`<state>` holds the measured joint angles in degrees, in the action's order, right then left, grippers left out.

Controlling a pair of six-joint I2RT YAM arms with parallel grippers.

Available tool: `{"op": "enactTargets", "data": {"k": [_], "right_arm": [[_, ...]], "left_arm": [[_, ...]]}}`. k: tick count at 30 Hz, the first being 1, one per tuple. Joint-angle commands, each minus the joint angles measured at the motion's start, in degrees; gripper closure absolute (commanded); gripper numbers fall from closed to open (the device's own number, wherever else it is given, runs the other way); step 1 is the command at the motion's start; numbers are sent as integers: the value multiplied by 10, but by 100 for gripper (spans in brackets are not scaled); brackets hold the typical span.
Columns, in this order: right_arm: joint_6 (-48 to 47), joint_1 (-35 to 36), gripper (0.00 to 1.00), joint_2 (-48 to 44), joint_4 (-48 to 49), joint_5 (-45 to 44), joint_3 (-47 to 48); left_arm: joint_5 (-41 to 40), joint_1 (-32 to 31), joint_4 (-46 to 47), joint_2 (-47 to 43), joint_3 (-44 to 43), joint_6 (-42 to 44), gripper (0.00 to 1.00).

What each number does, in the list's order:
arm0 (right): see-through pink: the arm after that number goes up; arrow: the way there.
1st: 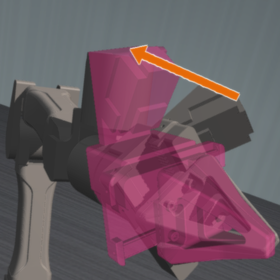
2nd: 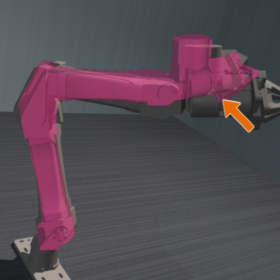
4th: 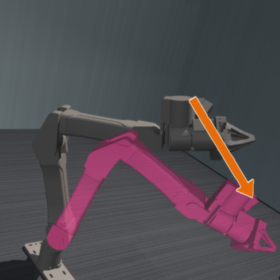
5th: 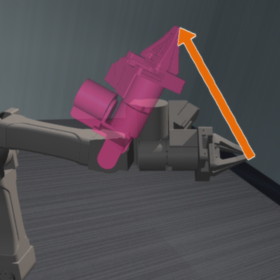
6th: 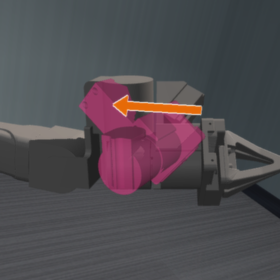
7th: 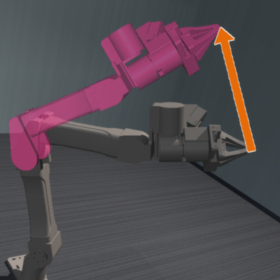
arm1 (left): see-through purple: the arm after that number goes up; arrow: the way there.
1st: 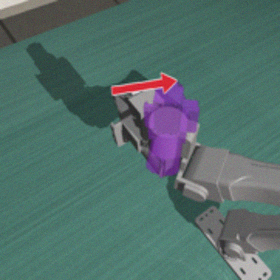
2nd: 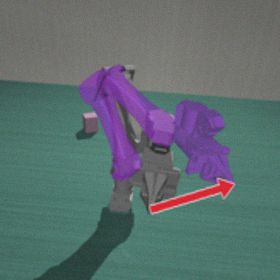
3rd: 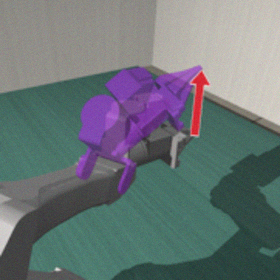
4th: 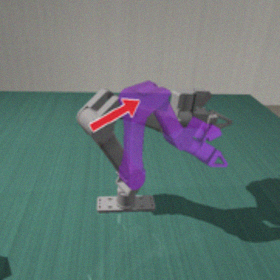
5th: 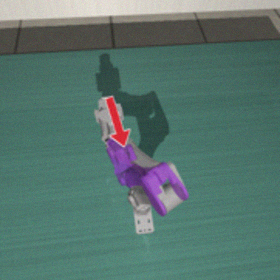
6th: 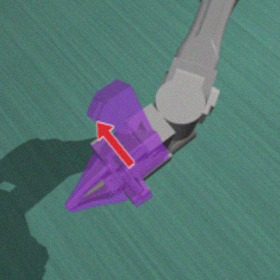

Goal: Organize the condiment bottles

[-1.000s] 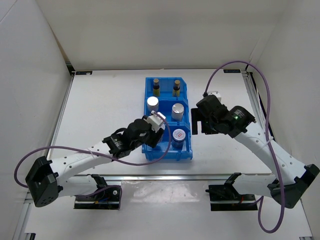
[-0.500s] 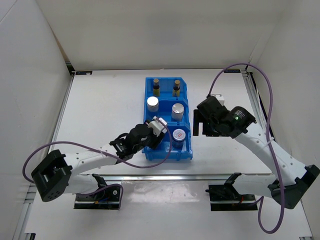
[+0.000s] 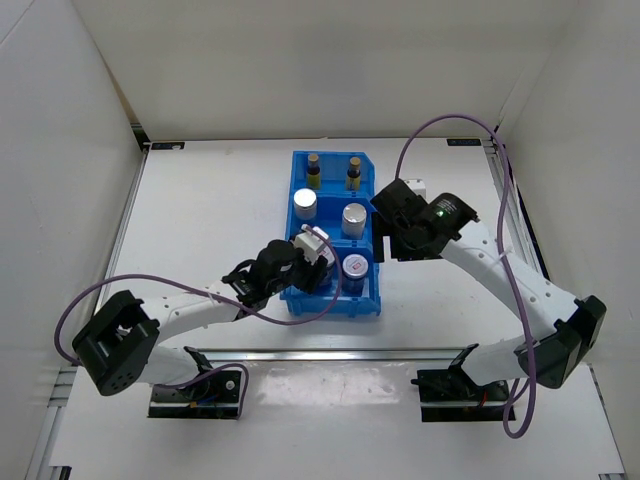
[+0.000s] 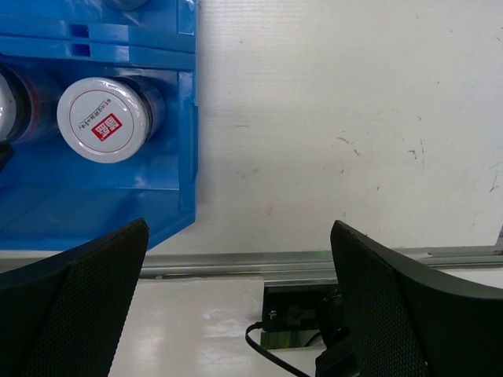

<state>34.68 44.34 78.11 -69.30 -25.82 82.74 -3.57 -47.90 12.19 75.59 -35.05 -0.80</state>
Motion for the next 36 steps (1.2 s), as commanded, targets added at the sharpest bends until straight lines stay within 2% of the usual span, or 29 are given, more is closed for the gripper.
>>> {"op": "enactTargets", "data": {"k": [1,4,10,11,13,14,15,16,17,22,26,30,36], "right_arm": [[-15,0,0,-1,-2,-18,26],[-21,0,0,-9,10,-18,9],[-15,0,0,-57,21,-18,-28],[-15,0,0,-62,21,-18,-33],[-15,0,0,-71,21,-18,-41],[-10,0,0,-80,26,-18,-48],[-10,0,0,-80,26,-18,-48],[-10,0,0,-86,26,-18,-54],[-10,0,0,-91,26,-18,-54],[-10,0,0,-96,43,-23,-54],[-23,0,0,-89,49,-29,-49],[-23,0,0,-95,49,-52,-43],[-41,0,0,-153,101,-72,-84]], "left_arm": [[-9,11,78,-17,-3,-23,81],[-1,11,78,-22,-3,-23,81],[6,4,47,-64,9,-11,64],[6,-6,41,-72,9,-4,51],[-5,-18,18,-87,9,10,40],[-13,-24,9,-102,9,18,22],[-34,-35,0,-108,3,18,13],[-47,-40,-14,-115,-6,18,4],[-58,-40,-38,-128,-12,18,0],[-120,-54,-102,-178,-58,30,0],[-162,-54,-193,-195,-152,45,0],[-288,-54,-297,-176,-232,20,0],[-403,-5,-345,-199,-225,-48,0]]}}
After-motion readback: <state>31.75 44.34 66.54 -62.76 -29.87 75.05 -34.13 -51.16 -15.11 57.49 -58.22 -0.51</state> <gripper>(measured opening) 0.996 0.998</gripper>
